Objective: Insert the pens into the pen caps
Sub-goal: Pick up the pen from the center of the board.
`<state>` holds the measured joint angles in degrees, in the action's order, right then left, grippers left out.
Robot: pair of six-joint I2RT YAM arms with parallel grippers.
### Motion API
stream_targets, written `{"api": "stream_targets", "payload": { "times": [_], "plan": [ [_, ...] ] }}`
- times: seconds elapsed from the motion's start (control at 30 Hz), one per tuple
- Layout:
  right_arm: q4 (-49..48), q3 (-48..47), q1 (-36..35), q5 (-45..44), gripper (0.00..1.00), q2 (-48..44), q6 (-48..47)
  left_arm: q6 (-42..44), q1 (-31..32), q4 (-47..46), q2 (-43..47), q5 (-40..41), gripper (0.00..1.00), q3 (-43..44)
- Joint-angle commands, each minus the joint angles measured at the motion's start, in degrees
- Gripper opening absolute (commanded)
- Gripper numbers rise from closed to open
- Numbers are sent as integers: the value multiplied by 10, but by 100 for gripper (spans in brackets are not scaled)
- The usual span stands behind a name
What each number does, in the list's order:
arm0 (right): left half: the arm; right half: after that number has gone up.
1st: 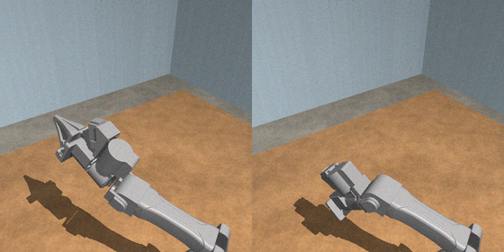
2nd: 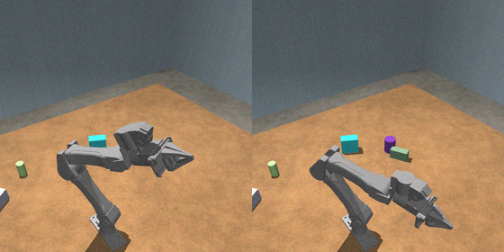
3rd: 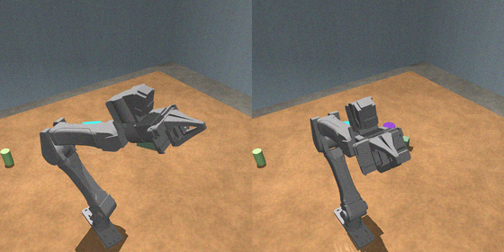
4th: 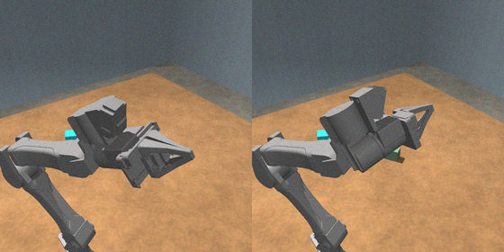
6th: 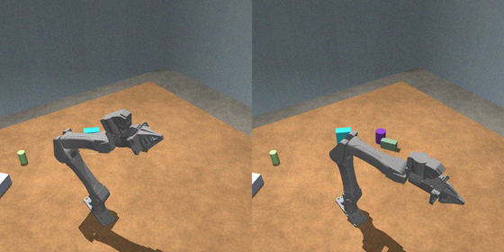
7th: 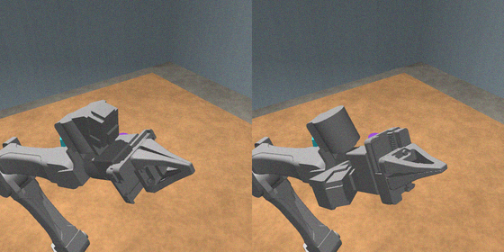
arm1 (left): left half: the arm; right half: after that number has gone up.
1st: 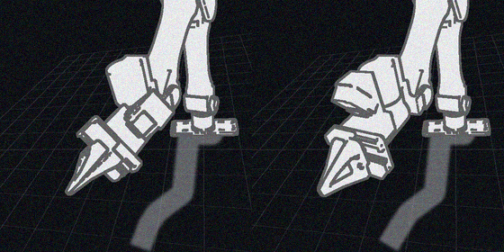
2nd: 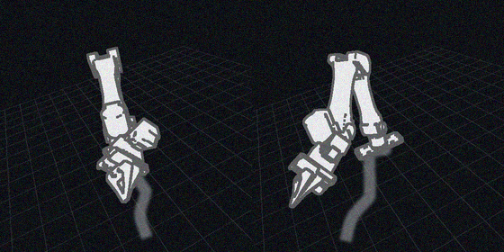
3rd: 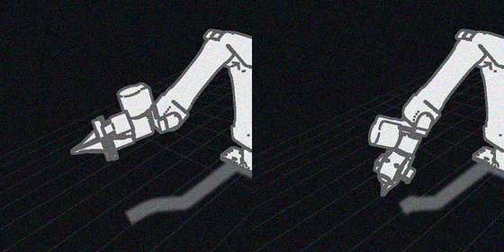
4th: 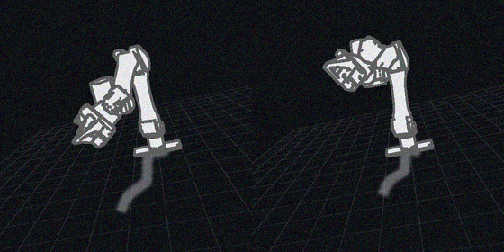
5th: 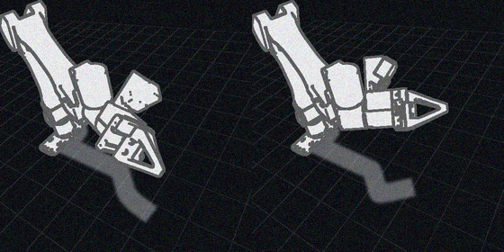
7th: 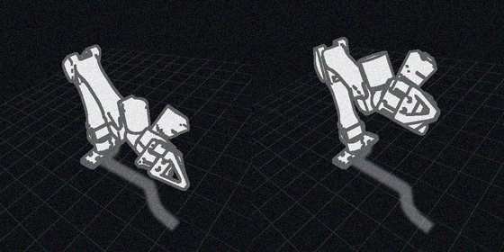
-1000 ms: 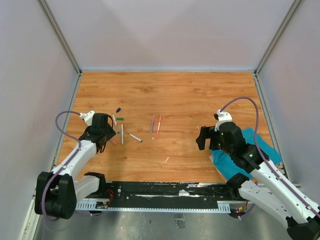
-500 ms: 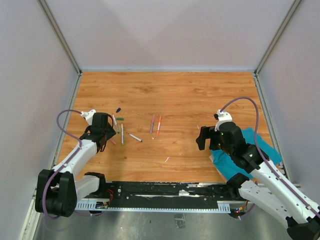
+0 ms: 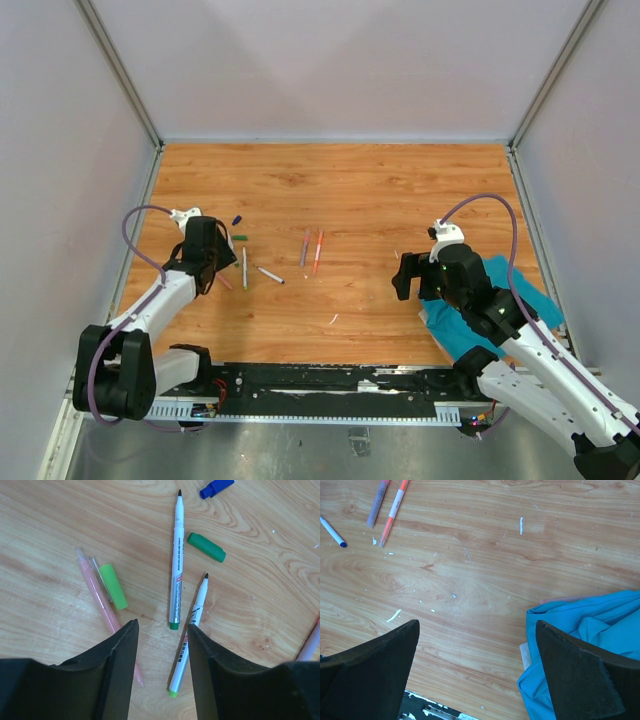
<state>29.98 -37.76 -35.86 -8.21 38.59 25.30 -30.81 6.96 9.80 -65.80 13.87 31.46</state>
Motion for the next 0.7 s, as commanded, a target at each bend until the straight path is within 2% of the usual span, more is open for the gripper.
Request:
{"api": "stream_targets", "payload": {
  "times": [0.0, 0.1, 0.23, 0.43, 0.67],
  "plan": [
    [3, 4, 7, -8, 99, 0, -1, -8, -5, 13, -3, 43, 48, 24],
    [3, 4, 7, -7, 99, 1, -2, -46, -5, 51, 27, 105, 47, 11],
    [2, 5, 7, -7, 99, 3, -2, -49, -5, 55, 64, 118, 49, -10],
    [-2, 3, 7, 3, 99, 12, -2, -48, -5, 55, 2, 95, 49, -1],
    [6, 5, 7, -6, 99, 4, -4, -43, -5, 38, -24, 74, 48, 2]
  ]
}}
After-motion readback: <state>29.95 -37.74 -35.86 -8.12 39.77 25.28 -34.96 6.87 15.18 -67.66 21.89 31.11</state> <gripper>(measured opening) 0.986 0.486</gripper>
